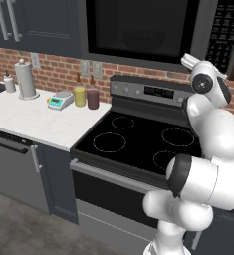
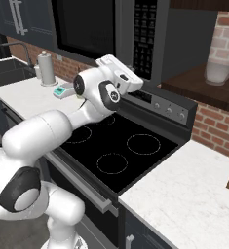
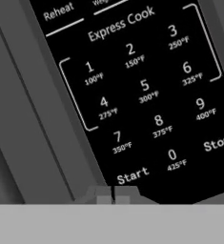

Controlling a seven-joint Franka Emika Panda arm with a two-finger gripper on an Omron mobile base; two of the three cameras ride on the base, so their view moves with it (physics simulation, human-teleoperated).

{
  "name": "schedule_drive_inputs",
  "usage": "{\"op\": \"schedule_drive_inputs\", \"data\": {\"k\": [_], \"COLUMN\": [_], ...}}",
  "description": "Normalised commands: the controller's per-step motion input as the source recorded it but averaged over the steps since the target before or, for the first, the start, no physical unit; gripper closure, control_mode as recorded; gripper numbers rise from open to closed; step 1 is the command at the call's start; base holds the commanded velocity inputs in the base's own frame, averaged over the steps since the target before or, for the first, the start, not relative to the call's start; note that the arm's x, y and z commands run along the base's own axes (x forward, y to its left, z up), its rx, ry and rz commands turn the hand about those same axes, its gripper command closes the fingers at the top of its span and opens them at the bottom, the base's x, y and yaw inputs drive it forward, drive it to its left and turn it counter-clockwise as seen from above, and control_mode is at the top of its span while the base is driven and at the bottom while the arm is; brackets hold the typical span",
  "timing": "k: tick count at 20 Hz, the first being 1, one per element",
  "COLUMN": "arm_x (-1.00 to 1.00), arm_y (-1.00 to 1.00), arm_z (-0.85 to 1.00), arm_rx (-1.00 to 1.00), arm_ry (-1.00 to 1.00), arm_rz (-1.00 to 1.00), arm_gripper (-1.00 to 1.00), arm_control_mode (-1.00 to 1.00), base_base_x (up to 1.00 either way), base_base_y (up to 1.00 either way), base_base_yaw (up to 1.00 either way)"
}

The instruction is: Pick the lemon wedge from the sink and place it in the bowl. Then pick the bowl and place it in the microwave. Then close the microwave door and press the start button.

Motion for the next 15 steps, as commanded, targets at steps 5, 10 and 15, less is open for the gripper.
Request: {"op": "schedule_drive_inputs", "data": {"k": [5,10,15], "arm_x": [0.26,0.87,0.23], "arm_y": [-0.08,-0.18,-0.26], "arm_z": [0.01,0.0,0.13], "arm_rx": [0.04,0.06,0.09], "arm_ry": [0.0,0.06,0.0], "arm_rz": [0.01,0.03,0.07], "arm_gripper": [1.0,1.0,1.0], "arm_control_mode": [-1.0,-1.0,-1.0], "base_base_x": [0.0,0.0,0.0], "base_base_y": [0.0,0.0,0.0], "base_base_yaw": [0.0,0.0,0.0]}}
